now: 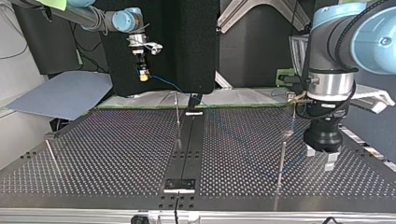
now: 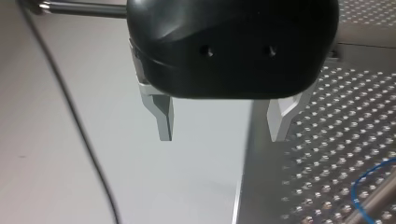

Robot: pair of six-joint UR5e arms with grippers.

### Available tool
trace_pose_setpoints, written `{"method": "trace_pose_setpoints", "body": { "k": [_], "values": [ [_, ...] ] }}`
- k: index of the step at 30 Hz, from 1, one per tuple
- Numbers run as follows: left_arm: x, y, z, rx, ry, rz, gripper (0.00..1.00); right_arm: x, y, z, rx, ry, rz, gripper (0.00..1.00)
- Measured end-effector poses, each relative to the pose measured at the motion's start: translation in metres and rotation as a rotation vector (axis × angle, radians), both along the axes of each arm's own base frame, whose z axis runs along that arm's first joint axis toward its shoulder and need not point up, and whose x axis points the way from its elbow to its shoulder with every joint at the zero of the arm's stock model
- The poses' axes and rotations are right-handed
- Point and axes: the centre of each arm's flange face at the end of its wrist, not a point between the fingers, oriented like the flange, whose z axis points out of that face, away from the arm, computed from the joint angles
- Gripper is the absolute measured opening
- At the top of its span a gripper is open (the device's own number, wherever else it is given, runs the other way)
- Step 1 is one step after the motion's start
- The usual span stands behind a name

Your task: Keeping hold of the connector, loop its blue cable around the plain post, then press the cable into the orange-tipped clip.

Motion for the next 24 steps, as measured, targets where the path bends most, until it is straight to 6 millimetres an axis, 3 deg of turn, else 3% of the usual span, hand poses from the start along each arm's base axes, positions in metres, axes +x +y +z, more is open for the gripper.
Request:
{"method": "trace_pose_setpoints", "body": {
  "k": [9, 14, 20, 24],
  "values": [
    [0.012, -0.033, -0.003, 0.068, 0.086, -0.016, 1.00, 0.000, 0.000, 0.000, 0.000, -0.001, 0.000, 0.00],
    [0.005, -0.052, 0.010, 0.075, 0.099, -0.044, 1.00, 0.000, 0.000, 0.000, 0.000, -0.001, 0.001, 0.00],
    [-0.006, -0.058, 0.029, 0.078, 0.106, -0.024, 1.00, 0.000, 0.000, 0.000, 0.001, -0.001, 0.001, 0.00],
    [-0.010, -0.055, 0.025, 0.088, 0.145, 0.002, 1.00, 0.000, 0.000, 0.000, 0.002, 0.000, 0.001, 0.00]
  ]
}}
